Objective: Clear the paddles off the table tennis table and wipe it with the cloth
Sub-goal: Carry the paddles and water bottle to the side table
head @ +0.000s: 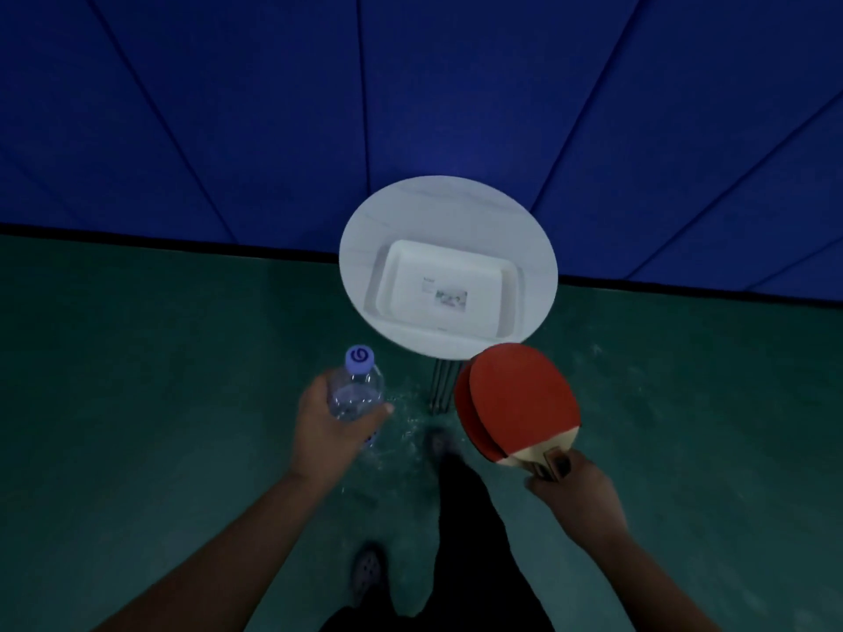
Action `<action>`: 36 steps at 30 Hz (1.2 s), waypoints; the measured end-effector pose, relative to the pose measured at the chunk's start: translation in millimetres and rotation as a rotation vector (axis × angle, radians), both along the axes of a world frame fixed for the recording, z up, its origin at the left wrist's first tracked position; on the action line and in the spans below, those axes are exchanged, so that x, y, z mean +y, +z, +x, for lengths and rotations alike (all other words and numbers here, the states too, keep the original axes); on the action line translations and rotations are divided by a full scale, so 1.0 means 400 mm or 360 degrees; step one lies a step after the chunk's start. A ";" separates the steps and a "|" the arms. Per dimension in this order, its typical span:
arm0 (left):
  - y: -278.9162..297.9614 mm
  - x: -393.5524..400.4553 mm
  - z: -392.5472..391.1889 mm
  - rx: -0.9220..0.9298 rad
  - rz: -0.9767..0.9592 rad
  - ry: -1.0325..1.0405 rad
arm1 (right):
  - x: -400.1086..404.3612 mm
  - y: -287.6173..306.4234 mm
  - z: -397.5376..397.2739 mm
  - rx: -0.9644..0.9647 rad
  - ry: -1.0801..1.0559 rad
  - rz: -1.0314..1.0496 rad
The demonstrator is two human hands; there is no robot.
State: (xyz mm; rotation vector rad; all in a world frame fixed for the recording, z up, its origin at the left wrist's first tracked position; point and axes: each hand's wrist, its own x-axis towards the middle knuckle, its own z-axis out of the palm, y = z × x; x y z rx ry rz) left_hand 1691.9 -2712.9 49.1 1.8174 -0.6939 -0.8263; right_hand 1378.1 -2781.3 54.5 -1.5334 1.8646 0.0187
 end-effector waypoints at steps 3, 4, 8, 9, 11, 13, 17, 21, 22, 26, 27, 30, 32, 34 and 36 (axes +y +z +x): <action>0.001 -0.216 0.039 -0.0054 0.0052 -0.0031 | -0.213 -0.034 0.026 -0.0025 0.0016 0.0003; -0.007 -0.292 0.049 -0.0048 0.0048 -0.0019 | -0.292 -0.051 0.037 -0.0039 0.0032 0.0004; -0.061 -0.575 0.083 -0.0009 0.0063 0.0050 | -0.609 -0.134 0.101 -0.0043 0.0110 0.0068; -0.079 -0.643 0.093 0.0000 0.0075 0.0050 | -0.687 -0.158 0.120 -0.0029 0.0135 0.0086; -0.119 -0.768 0.116 0.0013 0.0097 0.0067 | -0.834 -0.204 0.165 -0.0015 0.0213 0.0109; -0.153 -0.890 0.142 -0.0026 0.0129 0.0099 | -0.973 -0.253 0.214 -0.0007 0.0278 0.0101; -0.231 -1.111 0.201 -0.0092 0.0136 0.0154 | -1.211 -0.358 0.327 0.0015 0.0395 0.0000; -0.315 -1.267 0.243 -0.0244 0.0195 0.0090 | -1.375 -0.463 0.429 0.0024 0.0469 -0.0030; -0.338 -1.295 0.251 -0.0271 0.0213 0.0080 | -1.403 -0.485 0.448 0.0025 0.0488 -0.0022; -0.413 -1.348 0.265 -0.0325 0.0306 0.0101 | -1.469 -0.555 0.493 0.0037 0.0565 0.0003; -0.428 -1.352 0.267 -0.0331 0.0324 0.0111 | -1.480 -0.566 0.498 0.0040 0.0577 -0.0001; -0.458 -1.358 0.272 -0.0342 0.0365 0.0142 | -1.503 -0.590 0.508 0.0049 0.0599 -0.0054; -0.471 -1.369 0.272 -0.0325 0.0382 0.0159 | -1.516 -0.602 0.514 0.0061 0.0615 -0.0082; -0.476 -1.380 0.271 -0.0335 0.0365 0.0143 | -1.525 -0.611 0.519 0.0060 0.0635 -0.0107; -0.475 -1.392 0.268 -0.0346 0.0346 0.0125 | -1.532 -0.615 0.527 0.0051 0.0658 -0.0119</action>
